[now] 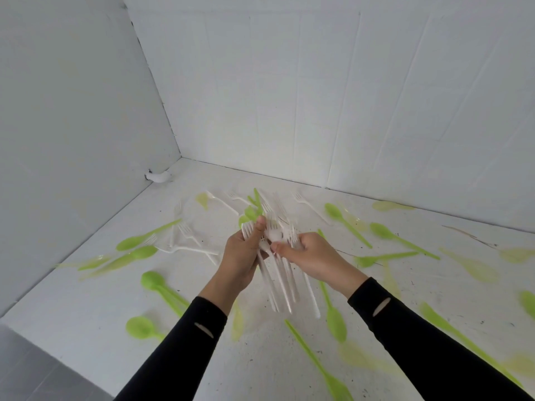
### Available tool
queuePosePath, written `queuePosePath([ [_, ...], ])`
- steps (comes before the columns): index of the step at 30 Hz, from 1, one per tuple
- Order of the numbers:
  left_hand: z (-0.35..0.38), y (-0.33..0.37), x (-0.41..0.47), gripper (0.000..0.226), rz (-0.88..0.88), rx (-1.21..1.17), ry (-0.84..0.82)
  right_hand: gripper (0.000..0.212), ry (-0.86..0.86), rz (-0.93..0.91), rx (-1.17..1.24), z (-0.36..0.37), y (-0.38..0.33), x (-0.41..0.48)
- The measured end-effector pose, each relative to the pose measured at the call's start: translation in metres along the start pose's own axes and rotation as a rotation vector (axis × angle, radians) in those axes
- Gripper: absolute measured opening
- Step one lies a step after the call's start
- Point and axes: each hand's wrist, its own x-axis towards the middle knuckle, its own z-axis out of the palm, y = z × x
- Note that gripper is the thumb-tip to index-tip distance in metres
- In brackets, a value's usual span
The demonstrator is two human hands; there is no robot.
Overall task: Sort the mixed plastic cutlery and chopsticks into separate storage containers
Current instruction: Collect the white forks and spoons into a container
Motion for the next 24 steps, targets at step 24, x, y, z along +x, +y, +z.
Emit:
queuePosePath([
  [24,-0.01,-0.001,0.012,0.024,0.057,0.022,-0.056,0.067,-0.193,-0.013,-0.042,-0.006,0.002,0.006],
])
